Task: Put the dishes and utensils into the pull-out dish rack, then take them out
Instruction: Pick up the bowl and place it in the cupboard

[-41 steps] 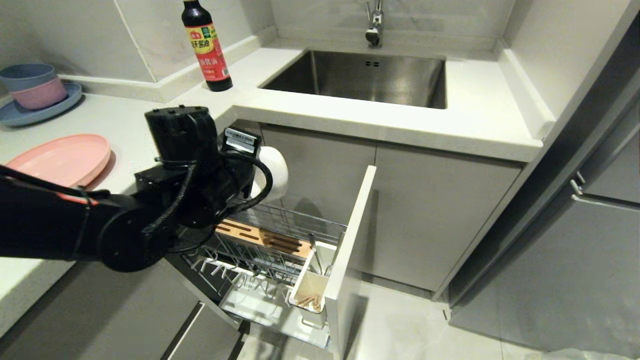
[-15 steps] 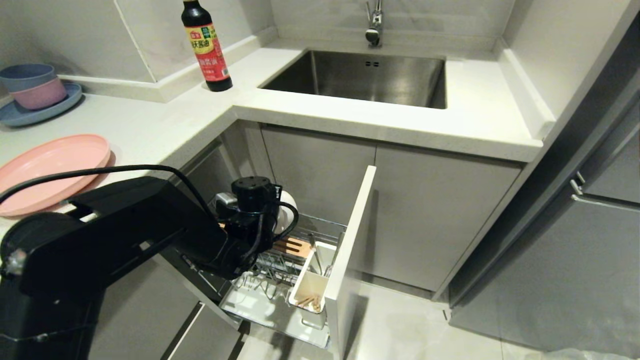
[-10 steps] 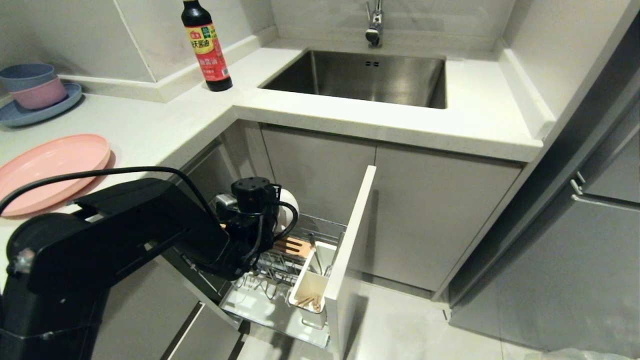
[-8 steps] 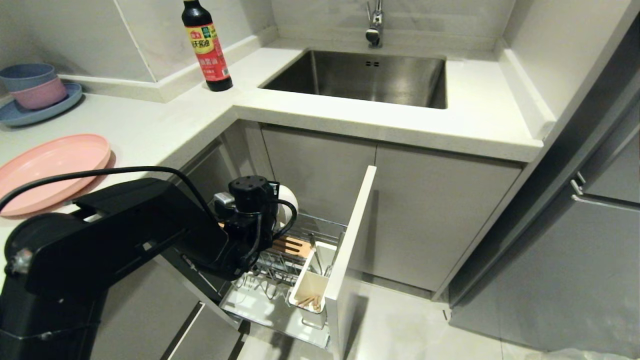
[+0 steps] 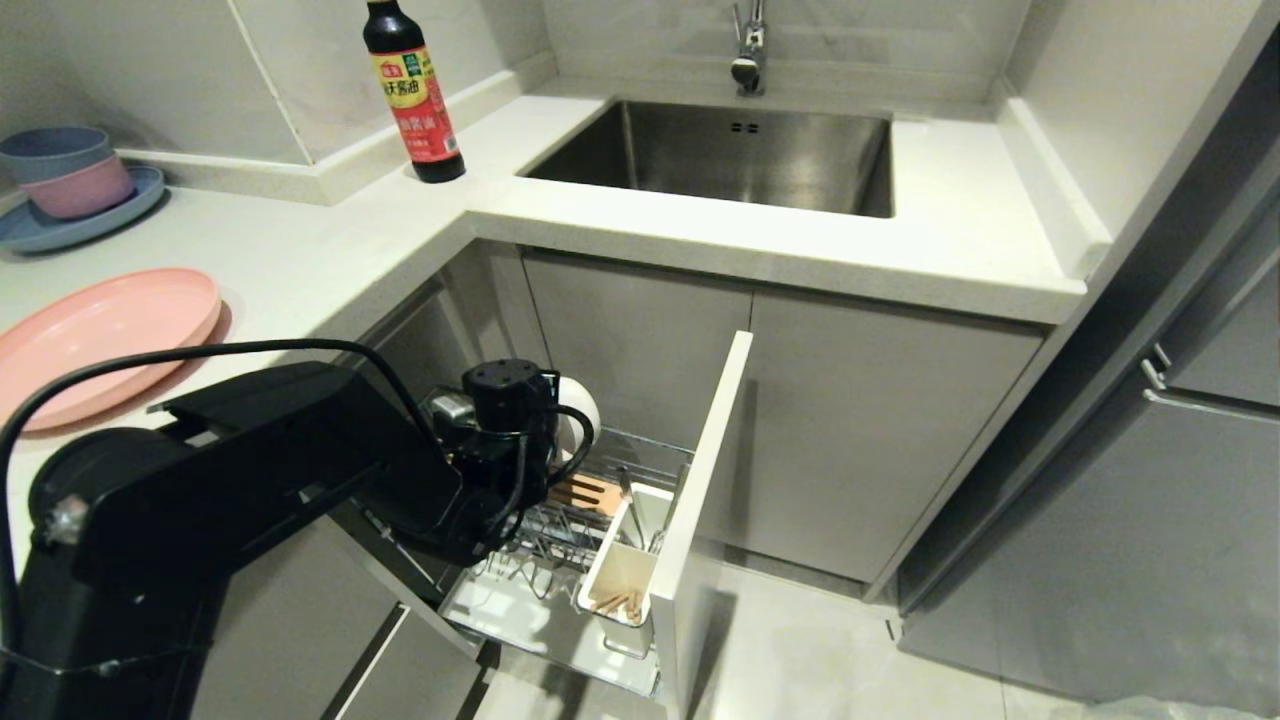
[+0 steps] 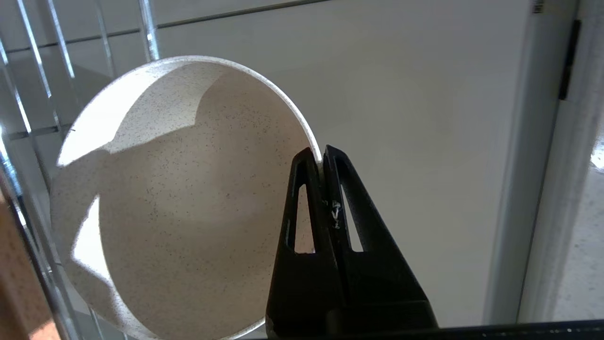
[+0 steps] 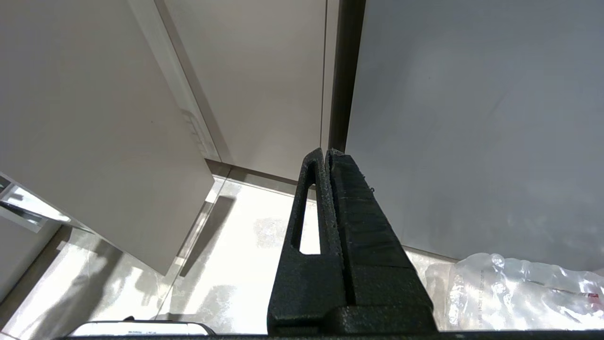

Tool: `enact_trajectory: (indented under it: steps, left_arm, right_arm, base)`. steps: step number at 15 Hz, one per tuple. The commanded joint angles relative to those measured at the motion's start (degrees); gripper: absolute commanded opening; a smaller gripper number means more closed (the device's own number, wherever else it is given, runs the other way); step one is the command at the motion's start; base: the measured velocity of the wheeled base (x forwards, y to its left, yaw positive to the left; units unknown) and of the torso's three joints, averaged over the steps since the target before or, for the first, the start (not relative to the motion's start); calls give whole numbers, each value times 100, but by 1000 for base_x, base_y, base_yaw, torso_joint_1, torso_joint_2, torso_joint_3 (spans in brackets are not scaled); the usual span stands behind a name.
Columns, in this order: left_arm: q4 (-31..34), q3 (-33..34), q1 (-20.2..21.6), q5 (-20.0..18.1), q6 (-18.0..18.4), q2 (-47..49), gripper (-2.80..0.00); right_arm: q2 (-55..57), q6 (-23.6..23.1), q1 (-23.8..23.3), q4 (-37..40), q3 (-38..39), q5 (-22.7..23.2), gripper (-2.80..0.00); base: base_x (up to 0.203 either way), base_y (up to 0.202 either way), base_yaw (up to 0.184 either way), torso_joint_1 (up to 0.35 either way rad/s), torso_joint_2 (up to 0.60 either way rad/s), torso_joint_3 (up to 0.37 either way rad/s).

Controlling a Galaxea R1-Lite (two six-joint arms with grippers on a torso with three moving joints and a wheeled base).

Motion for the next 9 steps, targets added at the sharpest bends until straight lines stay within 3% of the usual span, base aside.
enact_trajectory:
  steps: [1,9]
  left_arm:
    - [-34,1,-1,12,-67,58,-280]
    - [-16,-43,-1,10,-57,182,-280]
  right_arm:
    - [2,2,2,-4,5,4,-280]
    - [-3,2,2,1,0,4,-280]
  base:
    - [0,0,0,0,0,0]
    - [0,0,0,0,0,0]
